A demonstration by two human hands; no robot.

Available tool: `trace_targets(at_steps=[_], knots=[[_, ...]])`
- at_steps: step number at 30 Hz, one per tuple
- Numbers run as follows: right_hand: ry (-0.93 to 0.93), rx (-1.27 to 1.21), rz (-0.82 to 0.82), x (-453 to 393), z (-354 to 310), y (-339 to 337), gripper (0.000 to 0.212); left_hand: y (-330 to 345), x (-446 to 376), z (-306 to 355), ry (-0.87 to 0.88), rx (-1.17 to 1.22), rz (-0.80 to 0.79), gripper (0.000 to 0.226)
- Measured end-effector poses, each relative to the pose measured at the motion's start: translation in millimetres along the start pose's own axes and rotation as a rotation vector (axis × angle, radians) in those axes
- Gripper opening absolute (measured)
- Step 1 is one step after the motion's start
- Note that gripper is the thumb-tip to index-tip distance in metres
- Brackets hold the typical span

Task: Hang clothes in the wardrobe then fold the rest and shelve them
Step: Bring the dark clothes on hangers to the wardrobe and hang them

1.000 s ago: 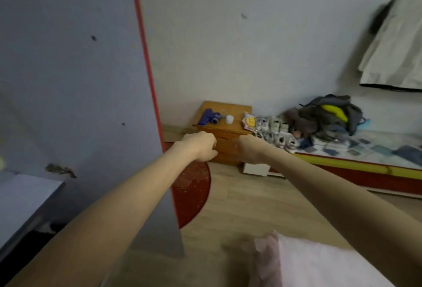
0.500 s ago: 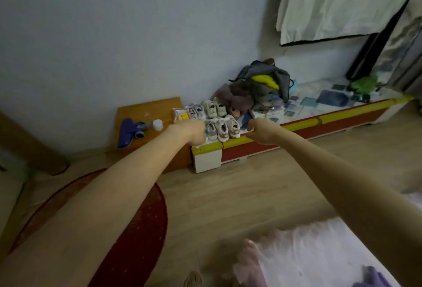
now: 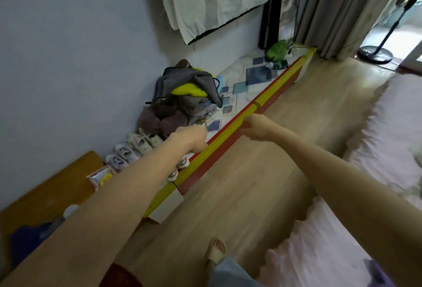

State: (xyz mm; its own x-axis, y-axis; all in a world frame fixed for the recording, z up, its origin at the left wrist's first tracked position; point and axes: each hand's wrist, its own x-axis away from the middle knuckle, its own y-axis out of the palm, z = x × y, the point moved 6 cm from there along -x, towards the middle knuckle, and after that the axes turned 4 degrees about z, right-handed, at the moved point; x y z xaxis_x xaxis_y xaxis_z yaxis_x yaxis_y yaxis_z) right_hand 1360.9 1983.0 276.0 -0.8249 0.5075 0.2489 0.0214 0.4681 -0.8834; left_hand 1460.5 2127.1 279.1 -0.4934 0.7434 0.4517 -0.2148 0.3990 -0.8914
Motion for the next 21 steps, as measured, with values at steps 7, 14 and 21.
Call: trace_targets(at_steps=[7, 14, 21], knots=[[0.215, -0.129, -0.007, -104.8, 102.6, -37.9, 0.028, -63.3, -168.8, 41.4, 0.175, -0.110, -0.115, 0.031], [0.440, -0.138, -0.008, -186.2, 225.2, -86.9, 0.034, -124.0, -336.0, 127.4, 0.360, -0.220, -0.138, 0.032], [0.683, -0.171, 0.114, -268.5, 371.3, -184.1, 0.032, -219.1, -503.2, 256.4, 0.675, -0.315, -0.191, 0.047]])
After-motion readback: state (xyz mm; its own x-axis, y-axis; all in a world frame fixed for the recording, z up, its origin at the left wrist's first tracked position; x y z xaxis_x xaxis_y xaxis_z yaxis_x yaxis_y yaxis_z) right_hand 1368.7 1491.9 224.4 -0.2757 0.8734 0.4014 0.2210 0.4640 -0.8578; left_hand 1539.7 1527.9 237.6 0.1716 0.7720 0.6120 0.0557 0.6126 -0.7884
